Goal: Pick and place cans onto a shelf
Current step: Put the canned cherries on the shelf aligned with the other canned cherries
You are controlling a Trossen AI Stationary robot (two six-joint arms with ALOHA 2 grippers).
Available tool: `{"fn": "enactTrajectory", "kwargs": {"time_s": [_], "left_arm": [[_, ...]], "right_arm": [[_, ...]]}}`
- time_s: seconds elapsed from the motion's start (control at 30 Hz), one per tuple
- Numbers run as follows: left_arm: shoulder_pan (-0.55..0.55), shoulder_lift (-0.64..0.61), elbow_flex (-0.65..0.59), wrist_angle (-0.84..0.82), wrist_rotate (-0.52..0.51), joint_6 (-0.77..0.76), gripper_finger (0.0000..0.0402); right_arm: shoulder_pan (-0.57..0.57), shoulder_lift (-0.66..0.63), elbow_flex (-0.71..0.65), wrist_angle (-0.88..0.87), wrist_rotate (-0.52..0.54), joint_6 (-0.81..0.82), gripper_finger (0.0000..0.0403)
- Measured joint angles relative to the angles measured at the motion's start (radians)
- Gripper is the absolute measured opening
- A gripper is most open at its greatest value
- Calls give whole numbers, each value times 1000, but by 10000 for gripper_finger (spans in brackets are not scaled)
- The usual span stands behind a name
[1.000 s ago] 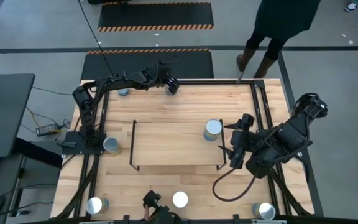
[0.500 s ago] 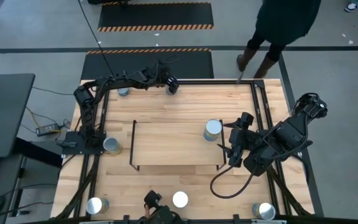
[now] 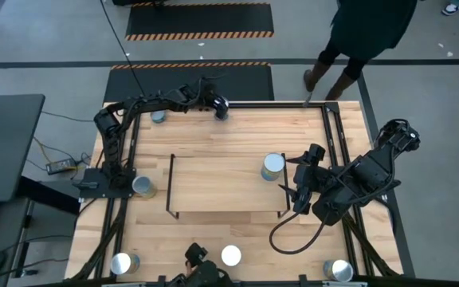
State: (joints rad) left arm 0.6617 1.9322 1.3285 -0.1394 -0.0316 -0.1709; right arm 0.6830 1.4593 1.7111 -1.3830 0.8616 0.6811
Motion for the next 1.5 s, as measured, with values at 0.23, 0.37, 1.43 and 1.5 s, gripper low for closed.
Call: {"fn": "enactTrajectory", "kwargs": {"time_s": [0.23, 0.37, 1.43, 1.5], "left_arm": [[-3, 0, 0, 1, -4, 25, 356], [-2, 1, 0, 11, -19, 25, 340], [-32, 17, 0, 64, -28, -1, 358], [-32, 38, -1, 65, -28, -1, 358]], "right_arm": [[0, 0, 0, 0, 0, -1, 350], [0, 0, 0, 0, 0, 0, 350], [0, 0, 0, 1, 0, 8, 350], [2, 0, 0, 3, -1, 8, 350]]}}
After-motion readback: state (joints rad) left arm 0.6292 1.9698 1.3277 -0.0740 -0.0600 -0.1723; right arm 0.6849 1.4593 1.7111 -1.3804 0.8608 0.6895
